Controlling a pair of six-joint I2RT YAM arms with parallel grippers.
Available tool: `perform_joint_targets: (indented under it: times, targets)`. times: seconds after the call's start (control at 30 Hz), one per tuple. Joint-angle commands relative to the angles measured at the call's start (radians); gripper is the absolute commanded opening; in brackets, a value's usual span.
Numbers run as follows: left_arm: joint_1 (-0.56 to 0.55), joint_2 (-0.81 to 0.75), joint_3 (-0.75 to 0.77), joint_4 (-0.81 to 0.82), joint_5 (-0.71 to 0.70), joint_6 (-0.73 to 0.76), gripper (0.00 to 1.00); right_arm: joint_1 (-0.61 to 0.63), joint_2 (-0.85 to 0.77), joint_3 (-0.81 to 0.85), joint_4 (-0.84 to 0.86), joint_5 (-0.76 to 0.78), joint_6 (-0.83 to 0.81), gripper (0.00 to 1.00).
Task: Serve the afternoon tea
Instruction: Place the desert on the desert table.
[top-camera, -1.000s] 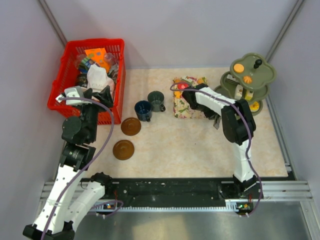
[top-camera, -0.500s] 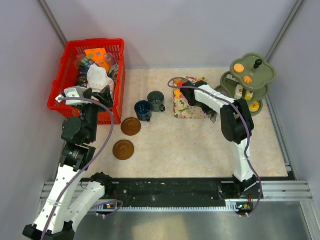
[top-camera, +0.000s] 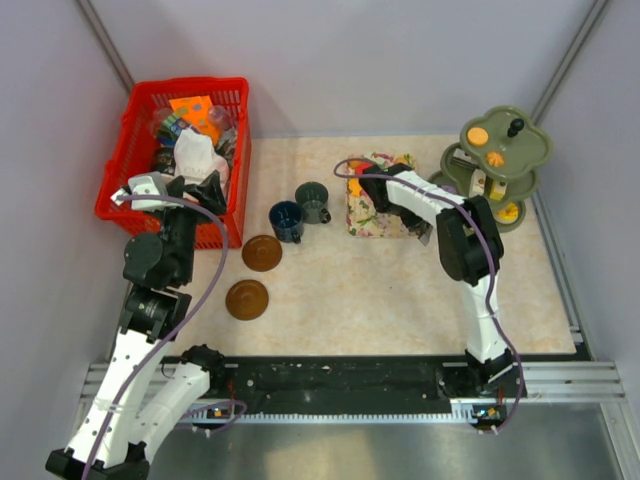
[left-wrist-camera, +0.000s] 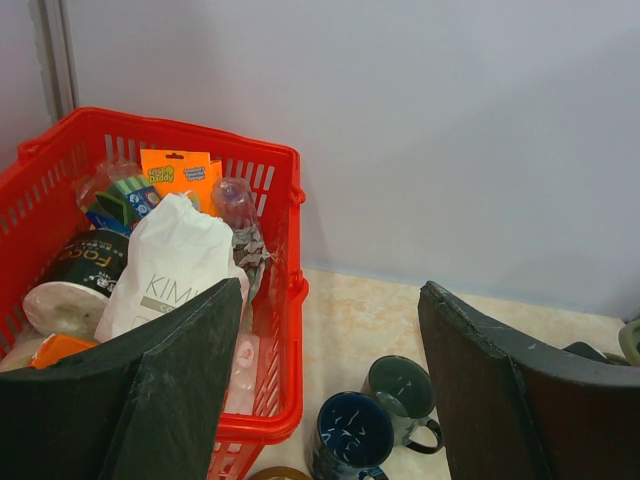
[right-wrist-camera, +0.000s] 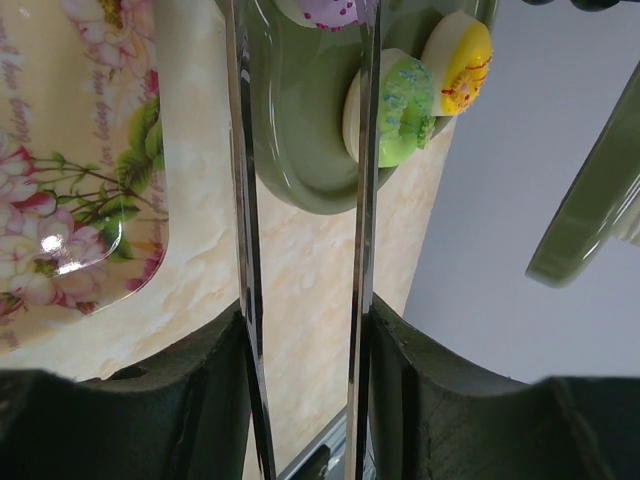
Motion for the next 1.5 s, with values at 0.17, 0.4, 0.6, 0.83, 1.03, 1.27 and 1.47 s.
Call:
perform_joint_targets:
  times: [0.17,0.4,0.6,0.83,1.03,1.27,1.47]
  targets:
    - [-0.002,0.001,-0.003,0.052,0.004,0.008,0.77,0.016,-0.092,0.064,0.003,-0.005,-0.013,0.43]
    - [-0.002,0.003,-0.001,0.052,0.005,0.006,0.77,0.045,-0.127,0.082,-0.023,0.003,-0.008,0.44]
    - [-0.002,0.001,-0.003,0.052,0.005,0.005,0.77,0.071,-0.201,0.085,-0.03,-0.046,-0.005,0.44]
    - [-0.002,-0.001,-0.001,0.052,0.007,0.005,0.77,0.085,-0.371,0.03,0.065,-0.264,-0.051,0.43]
    - [-0.002,-0.001,0.0,0.05,0.013,0.001,0.77,0.085,-0.524,-0.074,0.157,-0.413,-0.083,0.43]
    - [-0.002,-0.004,-0.001,0.05,0.011,0.001,0.77,0.087,-0.621,-0.161,0.185,-0.5,-0.083,0.43]
    - [-0.002,-0.001,-0.003,0.05,0.013,0.003,0.77,0.087,-0.745,-0.287,0.315,-0.591,-0.076,0.42]
